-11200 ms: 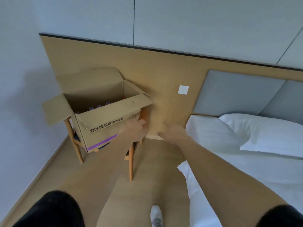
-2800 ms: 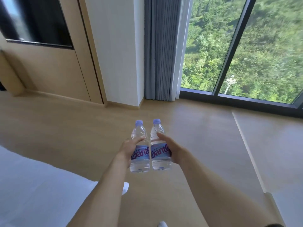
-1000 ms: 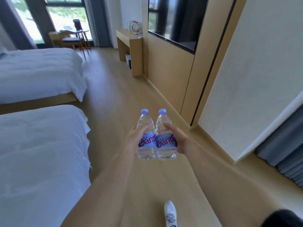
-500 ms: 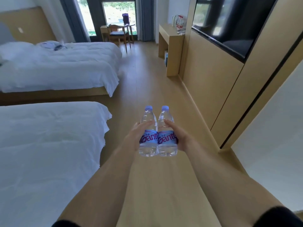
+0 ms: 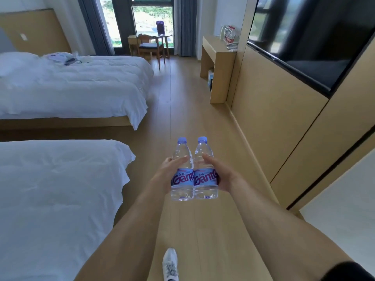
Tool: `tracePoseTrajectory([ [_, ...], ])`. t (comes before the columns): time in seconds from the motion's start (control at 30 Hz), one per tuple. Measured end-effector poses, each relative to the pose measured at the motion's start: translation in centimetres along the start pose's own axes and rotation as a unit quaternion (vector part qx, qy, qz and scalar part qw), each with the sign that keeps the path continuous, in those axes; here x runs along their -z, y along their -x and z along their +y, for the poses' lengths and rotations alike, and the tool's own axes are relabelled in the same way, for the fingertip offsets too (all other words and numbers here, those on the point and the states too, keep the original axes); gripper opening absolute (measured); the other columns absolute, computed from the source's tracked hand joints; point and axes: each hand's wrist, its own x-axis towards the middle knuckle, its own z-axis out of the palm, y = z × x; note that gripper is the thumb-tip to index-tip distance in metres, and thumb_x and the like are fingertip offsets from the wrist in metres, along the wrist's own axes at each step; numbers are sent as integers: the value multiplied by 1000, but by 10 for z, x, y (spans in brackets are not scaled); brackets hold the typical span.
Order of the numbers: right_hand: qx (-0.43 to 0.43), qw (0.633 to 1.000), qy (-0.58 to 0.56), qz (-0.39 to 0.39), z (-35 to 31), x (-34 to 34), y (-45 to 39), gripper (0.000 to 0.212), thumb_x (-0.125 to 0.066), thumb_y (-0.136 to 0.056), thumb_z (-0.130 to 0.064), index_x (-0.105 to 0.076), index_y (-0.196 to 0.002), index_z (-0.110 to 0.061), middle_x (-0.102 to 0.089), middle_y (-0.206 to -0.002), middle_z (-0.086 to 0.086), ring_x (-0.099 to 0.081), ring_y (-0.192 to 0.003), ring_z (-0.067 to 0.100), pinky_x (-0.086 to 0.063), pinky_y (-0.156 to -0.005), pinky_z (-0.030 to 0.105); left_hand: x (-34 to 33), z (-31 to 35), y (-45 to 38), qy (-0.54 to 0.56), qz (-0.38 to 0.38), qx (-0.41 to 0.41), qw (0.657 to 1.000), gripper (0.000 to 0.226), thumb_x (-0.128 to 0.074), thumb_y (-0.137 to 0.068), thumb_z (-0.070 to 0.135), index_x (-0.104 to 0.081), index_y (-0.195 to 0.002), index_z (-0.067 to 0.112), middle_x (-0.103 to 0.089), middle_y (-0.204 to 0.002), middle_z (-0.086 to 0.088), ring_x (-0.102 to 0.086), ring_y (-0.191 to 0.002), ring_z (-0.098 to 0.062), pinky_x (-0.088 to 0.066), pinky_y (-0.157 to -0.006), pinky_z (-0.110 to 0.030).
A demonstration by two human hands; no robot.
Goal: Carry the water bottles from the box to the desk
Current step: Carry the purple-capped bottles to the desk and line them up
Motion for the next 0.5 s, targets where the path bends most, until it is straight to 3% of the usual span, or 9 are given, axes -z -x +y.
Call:
tracePoseTrajectory([
  [0.13,-4,1000,3,26,-44,-5,-64,68,-68,-89,-52,-52,-141,-11,-68,-124,24,-67,-113,38,-53,-100,51,6,42,-71,-10,-7,5,1000,58,-83,-81,32,-52,-123,7,-69,-113,-26,-71,-79,-36,-61,-78,-55],
  [0.2,-5,999,1,33,-69,-10,-94,69,-69,-88,-52,-51,-141,-10,-68,-122,23,-71,-101,35,-58,-92,47,9,66,-105,-12,-14,2,1000,59,-82,-83,30,-51,-126,5,-67,-108,-24,-70,-76,-34,-61,-74,-52],
  [0.27,-4,999,-4,36,-93,-16,-122,70,-69,-87,-52,-52,-141,-11,-70,-119,22,-72,-91,32,-60,-81,42,13,90,-139,-18,-19,-2,1000,59,-80,-84,30,-50,-128,4,-66,-112,-26,-69,-82,-36,-59,-83,-57],
  [0.4,17,999,-25,18,-134,-25,-170,66,-69,-88,-48,-53,-140,-11,-70,-121,21,-72,-99,34,-61,-75,39,20,134,-195,-26,-34,0,999,60,-78,-85,31,-50,-131,4,-60,-128,-33,-66,-91,-40,-52,-93,-65],
  [0.5,24,999,-28,18,-159,-29,-205,65,-69,-90,-44,-51,-142,-10,-67,-125,23,-69,-107,37,-60,-81,42,24,160,-232,-19,-40,-2,999,60,-76,-87,29,-48,-133,2,-60,-128,-34,-65,-91,-40,-51,-95,-65],
])
